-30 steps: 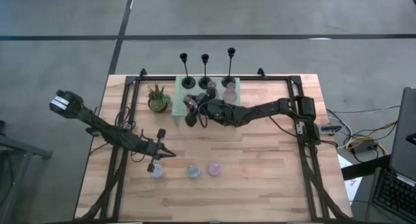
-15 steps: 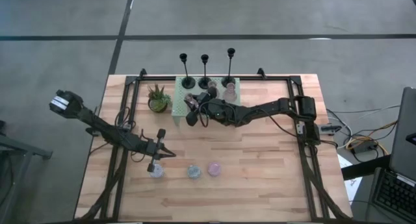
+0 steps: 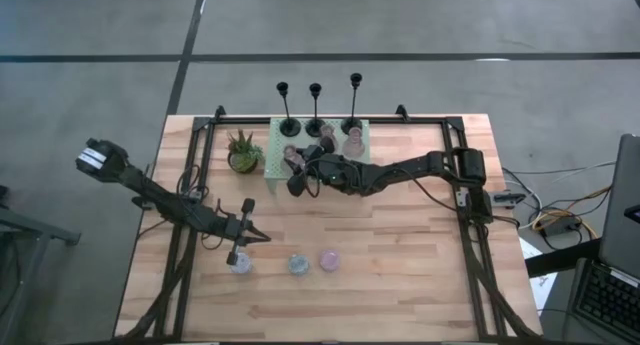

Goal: Pick & Place candle stick holders
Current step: Put the transparent pink candle holder on the shelf aligned with the black candle holder

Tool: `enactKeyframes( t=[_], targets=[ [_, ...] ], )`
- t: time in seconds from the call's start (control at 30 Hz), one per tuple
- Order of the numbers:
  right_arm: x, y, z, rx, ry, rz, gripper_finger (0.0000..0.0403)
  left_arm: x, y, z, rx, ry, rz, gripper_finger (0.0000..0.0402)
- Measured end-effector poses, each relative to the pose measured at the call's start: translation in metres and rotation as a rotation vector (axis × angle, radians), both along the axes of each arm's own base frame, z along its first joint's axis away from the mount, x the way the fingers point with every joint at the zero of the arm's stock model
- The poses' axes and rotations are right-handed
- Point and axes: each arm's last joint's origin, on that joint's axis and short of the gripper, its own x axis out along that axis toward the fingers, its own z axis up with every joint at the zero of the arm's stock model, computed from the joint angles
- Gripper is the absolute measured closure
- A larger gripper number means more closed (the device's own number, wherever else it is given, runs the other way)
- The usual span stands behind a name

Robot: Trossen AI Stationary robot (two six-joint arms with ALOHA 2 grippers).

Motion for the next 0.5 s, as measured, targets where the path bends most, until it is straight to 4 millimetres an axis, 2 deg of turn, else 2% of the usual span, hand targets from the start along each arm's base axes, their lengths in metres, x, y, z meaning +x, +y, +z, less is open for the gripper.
enactKeyframes(
  t=[0.5],
  targets=[
    [0.003,0.005,0.010,-0.053,-0.009,0.015,0.0214,0.000,0.000,0.000,0.000,0.000,0.000,0.0385]
  ],
)
